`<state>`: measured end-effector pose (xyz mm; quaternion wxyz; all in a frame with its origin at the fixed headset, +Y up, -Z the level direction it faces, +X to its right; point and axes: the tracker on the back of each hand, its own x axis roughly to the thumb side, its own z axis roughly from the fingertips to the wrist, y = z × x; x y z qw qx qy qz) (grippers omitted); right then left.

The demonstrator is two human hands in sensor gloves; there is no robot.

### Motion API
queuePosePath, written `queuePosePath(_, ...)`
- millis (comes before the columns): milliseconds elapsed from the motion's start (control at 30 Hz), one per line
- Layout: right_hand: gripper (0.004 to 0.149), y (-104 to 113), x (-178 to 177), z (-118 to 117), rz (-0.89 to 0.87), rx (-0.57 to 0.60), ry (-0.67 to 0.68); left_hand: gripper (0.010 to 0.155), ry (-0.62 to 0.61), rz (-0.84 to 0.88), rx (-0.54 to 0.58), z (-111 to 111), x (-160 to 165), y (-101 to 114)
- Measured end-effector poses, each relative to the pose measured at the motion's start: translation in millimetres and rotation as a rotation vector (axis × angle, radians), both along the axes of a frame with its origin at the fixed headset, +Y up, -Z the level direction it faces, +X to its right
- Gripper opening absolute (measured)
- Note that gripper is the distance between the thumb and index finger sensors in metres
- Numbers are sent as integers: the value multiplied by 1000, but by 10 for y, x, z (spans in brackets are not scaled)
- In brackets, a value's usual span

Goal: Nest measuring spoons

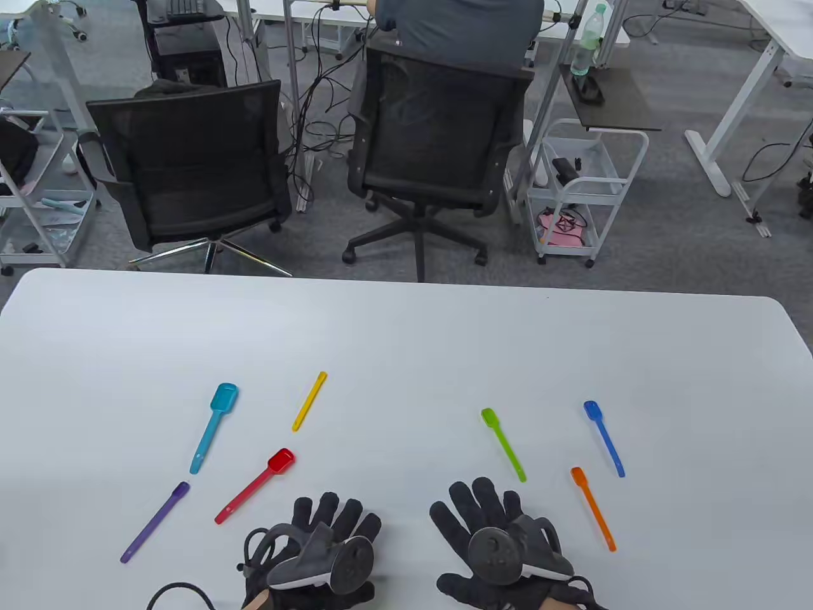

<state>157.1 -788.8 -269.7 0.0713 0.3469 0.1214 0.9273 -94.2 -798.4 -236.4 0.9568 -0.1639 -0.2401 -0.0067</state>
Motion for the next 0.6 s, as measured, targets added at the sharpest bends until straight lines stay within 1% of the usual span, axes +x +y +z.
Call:
queuePosePath(100, 95, -9, 0, -6, 0, -17, -1, 100, 3, 3, 2, -4, -11, 0)
queuePosePath(600, 95, 11, 22, -8, -14, -19, -7, 99, 31, 22, -1, -38, -72, 11)
